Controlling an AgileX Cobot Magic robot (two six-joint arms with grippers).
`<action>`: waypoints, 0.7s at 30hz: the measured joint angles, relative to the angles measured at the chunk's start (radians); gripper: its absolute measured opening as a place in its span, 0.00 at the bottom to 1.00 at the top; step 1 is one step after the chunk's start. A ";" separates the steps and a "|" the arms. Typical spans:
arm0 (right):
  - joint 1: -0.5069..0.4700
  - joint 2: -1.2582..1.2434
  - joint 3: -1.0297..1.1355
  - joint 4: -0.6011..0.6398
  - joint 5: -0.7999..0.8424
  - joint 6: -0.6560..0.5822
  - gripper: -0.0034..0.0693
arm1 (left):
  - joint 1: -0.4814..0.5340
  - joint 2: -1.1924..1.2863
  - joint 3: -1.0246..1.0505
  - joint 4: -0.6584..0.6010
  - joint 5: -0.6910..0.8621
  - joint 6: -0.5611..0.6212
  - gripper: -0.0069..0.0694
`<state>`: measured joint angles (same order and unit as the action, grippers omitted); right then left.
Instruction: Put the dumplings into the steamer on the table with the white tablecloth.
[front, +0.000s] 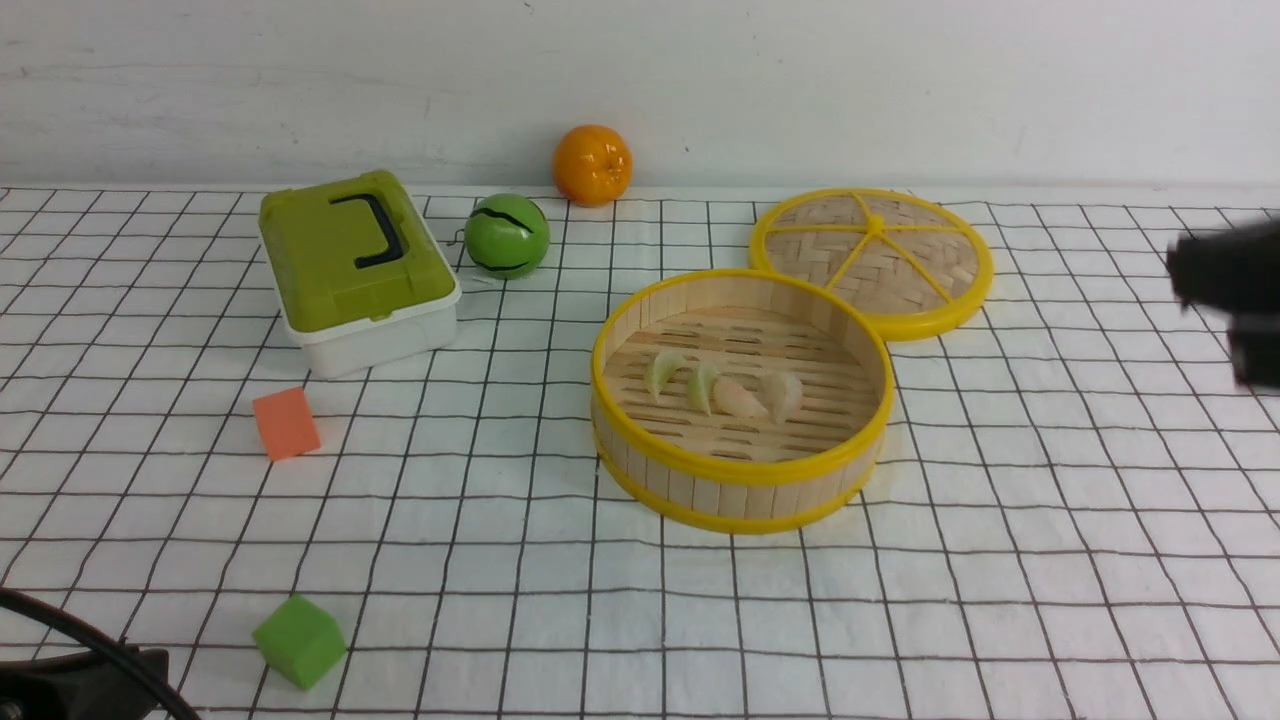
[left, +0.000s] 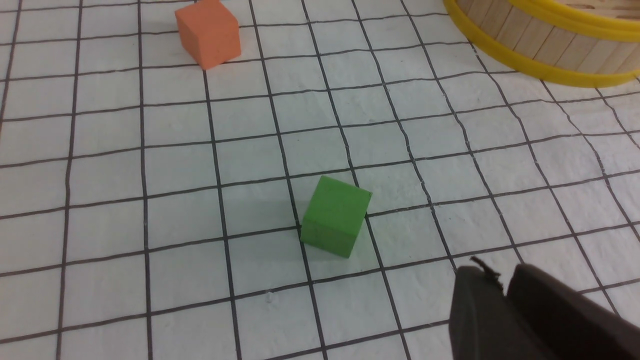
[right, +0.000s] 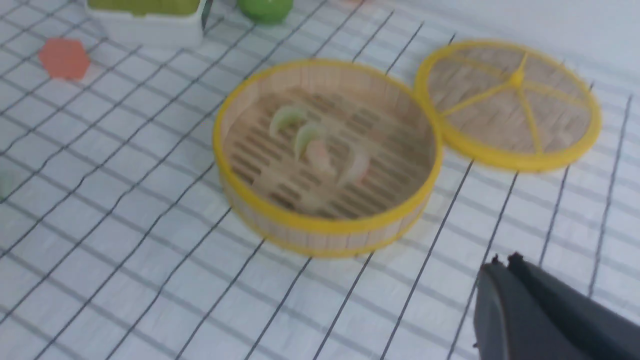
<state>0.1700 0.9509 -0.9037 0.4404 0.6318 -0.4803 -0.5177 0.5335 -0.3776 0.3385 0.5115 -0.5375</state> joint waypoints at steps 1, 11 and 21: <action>0.000 -0.021 0.048 0.013 -0.002 0.000 0.03 | 0.000 0.000 0.000 0.000 0.000 0.000 0.20; 0.000 -0.178 0.392 -0.120 -0.003 0.001 0.04 | 0.000 0.000 0.000 0.000 0.000 0.000 0.21; 0.000 -0.493 0.551 -0.479 -0.232 0.218 0.04 | 0.000 0.000 0.000 0.000 0.000 0.000 0.23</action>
<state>0.1700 0.4580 -0.3528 -0.0388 0.4000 -0.2624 -0.5177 0.5335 -0.3776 0.3385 0.5115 -0.5375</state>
